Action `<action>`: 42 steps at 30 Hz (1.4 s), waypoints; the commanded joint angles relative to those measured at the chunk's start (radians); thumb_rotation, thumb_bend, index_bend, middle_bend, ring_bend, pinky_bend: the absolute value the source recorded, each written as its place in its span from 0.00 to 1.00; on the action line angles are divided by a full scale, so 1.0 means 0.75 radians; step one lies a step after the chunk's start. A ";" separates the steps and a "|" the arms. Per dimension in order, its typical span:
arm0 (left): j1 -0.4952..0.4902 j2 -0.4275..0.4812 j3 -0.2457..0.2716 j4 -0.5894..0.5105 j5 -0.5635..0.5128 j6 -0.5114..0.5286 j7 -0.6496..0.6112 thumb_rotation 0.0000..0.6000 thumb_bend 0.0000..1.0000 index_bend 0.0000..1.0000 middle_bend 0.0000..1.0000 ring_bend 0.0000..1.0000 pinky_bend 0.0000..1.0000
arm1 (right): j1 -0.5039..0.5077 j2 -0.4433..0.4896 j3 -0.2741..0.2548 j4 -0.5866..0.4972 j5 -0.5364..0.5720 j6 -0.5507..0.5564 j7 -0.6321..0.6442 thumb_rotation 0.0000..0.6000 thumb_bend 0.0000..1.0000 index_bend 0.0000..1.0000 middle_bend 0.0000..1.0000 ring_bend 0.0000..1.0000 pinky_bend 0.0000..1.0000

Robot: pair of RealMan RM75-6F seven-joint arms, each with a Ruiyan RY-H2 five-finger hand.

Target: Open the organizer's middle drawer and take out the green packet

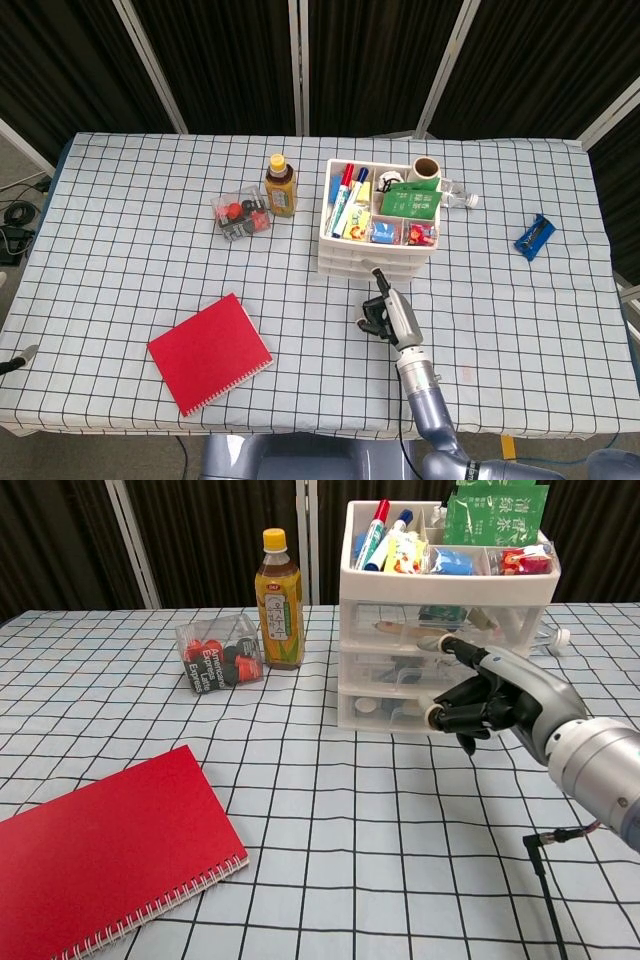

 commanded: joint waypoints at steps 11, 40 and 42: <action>-0.003 0.003 0.001 0.002 -0.003 -0.010 -0.003 1.00 0.06 0.00 0.00 0.00 0.00 | 0.026 -0.047 0.036 0.043 0.027 0.007 -0.034 1.00 0.48 0.13 0.93 0.93 0.77; -0.006 0.009 -0.005 0.009 -0.022 -0.025 -0.023 1.00 0.06 0.00 0.00 0.00 0.00 | 0.057 -0.142 0.083 0.088 0.016 0.024 0.010 1.00 0.50 0.27 0.93 0.93 0.77; -0.007 0.008 -0.004 0.008 -0.021 -0.027 -0.019 1.00 0.06 0.00 0.00 0.00 0.00 | 0.050 -0.139 0.072 0.076 0.006 0.031 0.012 1.00 0.50 0.28 0.93 0.93 0.77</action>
